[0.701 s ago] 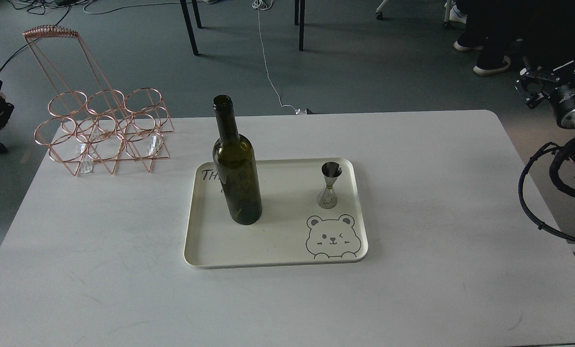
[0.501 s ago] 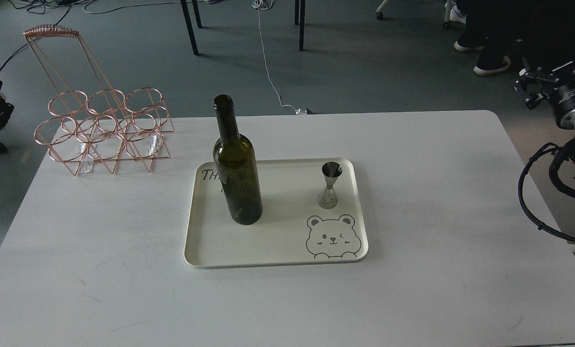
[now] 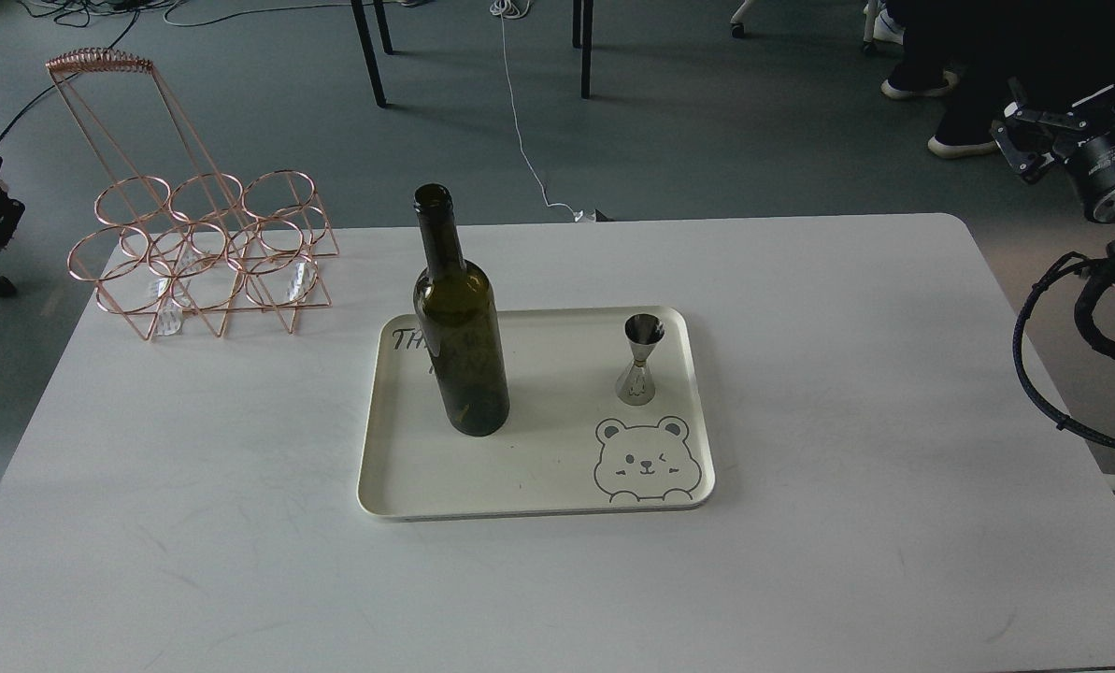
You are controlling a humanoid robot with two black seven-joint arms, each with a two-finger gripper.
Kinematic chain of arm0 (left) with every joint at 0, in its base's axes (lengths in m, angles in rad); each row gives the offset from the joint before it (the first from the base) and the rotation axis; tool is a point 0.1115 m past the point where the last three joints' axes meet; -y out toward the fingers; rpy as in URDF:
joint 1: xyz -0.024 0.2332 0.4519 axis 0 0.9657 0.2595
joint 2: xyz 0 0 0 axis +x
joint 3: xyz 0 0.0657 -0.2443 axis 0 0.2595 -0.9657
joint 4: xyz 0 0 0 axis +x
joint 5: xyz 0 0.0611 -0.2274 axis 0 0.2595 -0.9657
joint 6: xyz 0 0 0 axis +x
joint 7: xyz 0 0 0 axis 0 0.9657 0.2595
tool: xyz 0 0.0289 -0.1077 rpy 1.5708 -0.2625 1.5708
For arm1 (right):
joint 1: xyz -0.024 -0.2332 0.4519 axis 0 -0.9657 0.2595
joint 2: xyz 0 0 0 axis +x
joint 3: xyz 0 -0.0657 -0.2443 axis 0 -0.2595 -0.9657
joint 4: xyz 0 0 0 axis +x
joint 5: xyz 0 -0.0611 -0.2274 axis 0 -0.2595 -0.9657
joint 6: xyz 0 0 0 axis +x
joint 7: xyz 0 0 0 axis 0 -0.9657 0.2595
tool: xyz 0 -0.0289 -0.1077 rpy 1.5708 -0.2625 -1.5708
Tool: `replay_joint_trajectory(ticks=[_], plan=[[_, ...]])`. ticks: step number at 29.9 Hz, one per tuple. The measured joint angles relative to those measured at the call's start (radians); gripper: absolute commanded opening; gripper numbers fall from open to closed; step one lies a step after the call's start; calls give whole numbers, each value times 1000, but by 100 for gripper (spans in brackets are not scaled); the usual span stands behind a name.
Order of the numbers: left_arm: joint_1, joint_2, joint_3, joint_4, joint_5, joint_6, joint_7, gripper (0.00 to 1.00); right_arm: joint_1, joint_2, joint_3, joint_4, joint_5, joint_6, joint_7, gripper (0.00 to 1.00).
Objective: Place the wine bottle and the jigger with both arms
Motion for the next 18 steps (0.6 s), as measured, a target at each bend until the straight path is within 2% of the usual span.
replay_joint_trajectory(ticks=[3, 11, 15, 18], plan=[[-7, 2, 3, -1, 1, 0, 2, 99, 0, -52, -24, 106, -110, 0, 0, 99], [-10, -1, 10, -2, 2, 0, 2, 99, -23, -165, -32, 422, -627, 0, 12, 99], [-10, -1, 13, -2, 3, 0, 2, 99, -69, -193, -36, 569, -825, 1, 16, 99], [-9, 2, 13, -2, 3, 0, 1, 99, -108, -198, -38, 643, -1013, 0, 38, 99]])
